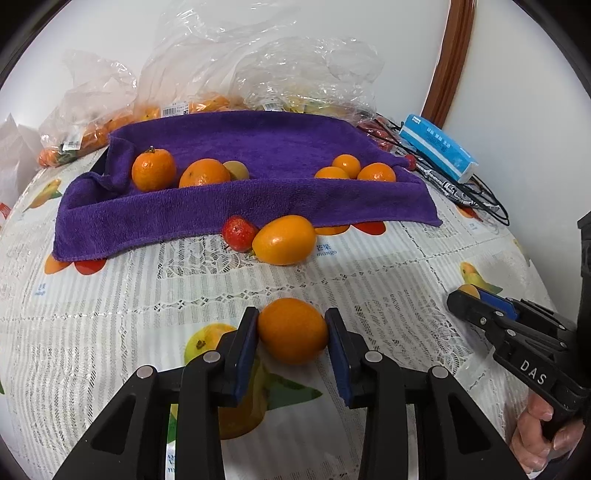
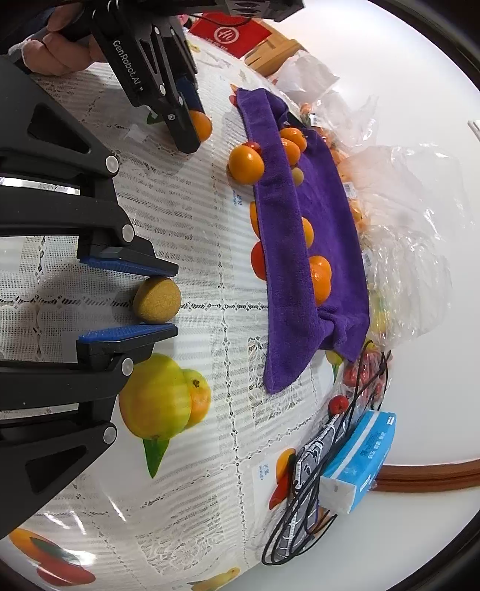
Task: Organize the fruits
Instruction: 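Hold the yellow-brown fruit in the right gripper while the left grasps a loose orange, then carry the yellow-brown fruit over the towel with the right gripper while the left carries the orange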
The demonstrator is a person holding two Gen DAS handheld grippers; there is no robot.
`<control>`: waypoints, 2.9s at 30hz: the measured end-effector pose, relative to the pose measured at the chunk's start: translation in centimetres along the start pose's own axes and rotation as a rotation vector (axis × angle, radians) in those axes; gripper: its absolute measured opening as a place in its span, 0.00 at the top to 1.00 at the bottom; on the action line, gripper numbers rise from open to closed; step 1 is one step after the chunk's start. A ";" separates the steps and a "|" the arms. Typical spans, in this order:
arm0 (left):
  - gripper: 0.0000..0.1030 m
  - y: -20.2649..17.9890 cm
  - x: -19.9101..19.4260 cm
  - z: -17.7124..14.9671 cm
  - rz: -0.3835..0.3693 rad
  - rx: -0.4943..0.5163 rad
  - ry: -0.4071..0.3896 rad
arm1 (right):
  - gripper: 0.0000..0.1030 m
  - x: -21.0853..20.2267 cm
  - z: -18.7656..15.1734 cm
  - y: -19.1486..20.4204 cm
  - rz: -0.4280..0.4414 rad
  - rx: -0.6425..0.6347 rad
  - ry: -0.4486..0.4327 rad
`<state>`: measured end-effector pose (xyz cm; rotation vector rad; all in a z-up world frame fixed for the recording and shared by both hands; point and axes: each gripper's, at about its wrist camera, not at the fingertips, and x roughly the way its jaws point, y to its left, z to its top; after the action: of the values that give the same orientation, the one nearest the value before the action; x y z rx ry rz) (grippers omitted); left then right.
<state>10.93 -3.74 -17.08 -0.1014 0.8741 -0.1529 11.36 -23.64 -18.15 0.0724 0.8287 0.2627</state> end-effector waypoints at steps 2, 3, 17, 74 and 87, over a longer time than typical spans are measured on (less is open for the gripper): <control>0.67 0.3 -0.2 -0.1 -0.026 -0.014 -0.005 | 0.75 -0.1 0.0 -0.2 0.004 0.011 -0.003; 0.67 0.5 -0.3 -0.1 -0.038 -0.023 -0.009 | 0.75 -0.1 0.0 -0.3 0.008 0.015 -0.006; 0.67 2.6 -1.5 -0.2 -0.119 -0.141 -0.090 | 0.75 -1.2 -0.1 0.0 -0.031 0.003 -0.051; 0.67 10.0 1.3 12.0 0.046 -0.158 -0.206 | 0.75 4.8 15.4 4.9 0.029 0.028 -0.183; 0.67 10.9 1.8 12.0 0.038 -0.186 -0.209 | 0.75 4.8 15.5 3.5 0.005 0.047 -0.198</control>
<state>22.27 6.97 -12.46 -0.2700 0.6796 -0.0242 25.15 -18.46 -10.58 0.1421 0.6377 0.2371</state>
